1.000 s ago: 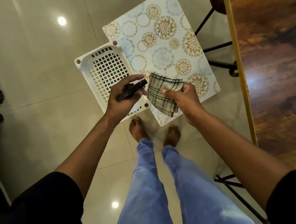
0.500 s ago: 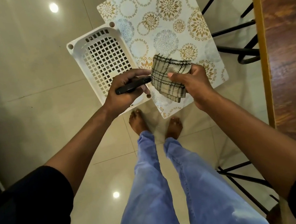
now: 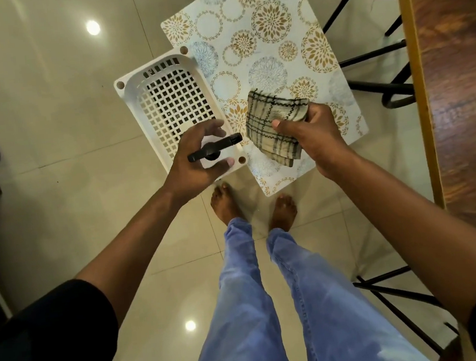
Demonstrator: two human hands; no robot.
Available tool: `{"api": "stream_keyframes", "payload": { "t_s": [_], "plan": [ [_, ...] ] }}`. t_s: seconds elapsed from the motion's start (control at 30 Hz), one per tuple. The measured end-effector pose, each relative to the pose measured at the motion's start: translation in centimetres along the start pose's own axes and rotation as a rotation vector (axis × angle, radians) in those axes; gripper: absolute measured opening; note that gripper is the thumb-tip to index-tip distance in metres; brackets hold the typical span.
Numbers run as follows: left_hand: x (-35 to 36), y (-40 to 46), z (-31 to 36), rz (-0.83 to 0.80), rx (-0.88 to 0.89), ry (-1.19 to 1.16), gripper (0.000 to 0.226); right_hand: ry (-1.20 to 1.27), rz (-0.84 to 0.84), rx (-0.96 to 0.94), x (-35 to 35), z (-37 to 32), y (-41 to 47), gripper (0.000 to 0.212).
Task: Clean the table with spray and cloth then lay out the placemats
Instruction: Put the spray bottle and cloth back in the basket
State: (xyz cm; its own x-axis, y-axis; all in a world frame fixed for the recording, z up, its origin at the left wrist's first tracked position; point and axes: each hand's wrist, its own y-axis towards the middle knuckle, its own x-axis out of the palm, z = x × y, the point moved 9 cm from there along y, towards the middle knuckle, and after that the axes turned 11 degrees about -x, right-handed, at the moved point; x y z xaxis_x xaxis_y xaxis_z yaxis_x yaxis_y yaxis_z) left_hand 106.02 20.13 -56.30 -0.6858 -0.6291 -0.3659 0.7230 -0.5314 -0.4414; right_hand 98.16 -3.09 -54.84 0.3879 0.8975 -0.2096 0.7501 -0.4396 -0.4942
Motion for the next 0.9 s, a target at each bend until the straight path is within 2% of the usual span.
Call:
{"api": "stream_keyframes", "payload": {
  "t_s": [0.07, 0.17, 0.23, 0.3, 0.37, 0.4, 0.47, 0.53, 0.63, 0.7, 0.83, 0.9],
  "plan": [
    [-0.3, -0.5, -0.6, 0.001, 0.006, -0.001, 0.077, -0.023, -0.004, -0.011, -0.3, -0.6, 0.2, 0.028],
    [-1.4, -0.6, -2.4, 0.007, -0.104, -0.035, 0.083, -0.026, -0.004, -0.051, -0.6, -2.0, 0.8, 0.027],
    [-3.4, -0.4, -3.6, 0.131, -0.214, -0.136, 0.064, -0.026, -0.013, -0.083, -0.6, -3.2, 1.3, 0.027],
    [-5.9, -0.4, -4.6, 0.334, -0.372, -0.437, 0.042, -0.053, -0.053, -0.143, -0.1, -4.9, 1.9, 0.025],
    [-7.6, -0.1, -4.7, 0.445, -0.507, -0.705, 0.031, -0.124, -0.111, -0.225, 1.0, -6.8, 2.6, 0.027],
    [-8.0, 0.5, -4.0, 0.432, -0.547, -0.751, 0.03, -0.166, -0.133, -0.265, 1.7, -7.6, 3.1, 0.027],
    [-7.9, 1.9, -2.4, 0.297, -0.616, -0.814, 0.037, -0.244, -0.167, -0.331, 3.5, -9.1, 4.0, 0.024],
    [-6.6, 2.8, -0.6, 0.082, -0.699, -0.899, 0.058, -0.325, -0.206, -0.412, 5.7, -10.6, 4.7, 0.019],
    [-4.7, 3.3, 1.6, -0.169, -0.803, -1.06, 0.083, -0.432, -0.297, -0.548, 9.1, -13.1, 4.6, 0.024],
    [-5.1, 3.7, 1.8, -0.19, -0.808, -1.147, 0.079, -0.468, -0.374, -0.613, 11.4, -14.0, 4.5, 0.025],
    [-6.7, 4.0, 1.4, -0.136, -0.759, -1.282, 0.043, -0.612, -0.429, -0.871, 13.8, -14.4, 3.7, 0.034],
    [-7.3, 3.7, 0.8, -0.122, -0.727, -1.31, 0.04, -0.658, -0.441, -0.95, 14.4, -14.1, 3.7, 0.033]
  ]
}}
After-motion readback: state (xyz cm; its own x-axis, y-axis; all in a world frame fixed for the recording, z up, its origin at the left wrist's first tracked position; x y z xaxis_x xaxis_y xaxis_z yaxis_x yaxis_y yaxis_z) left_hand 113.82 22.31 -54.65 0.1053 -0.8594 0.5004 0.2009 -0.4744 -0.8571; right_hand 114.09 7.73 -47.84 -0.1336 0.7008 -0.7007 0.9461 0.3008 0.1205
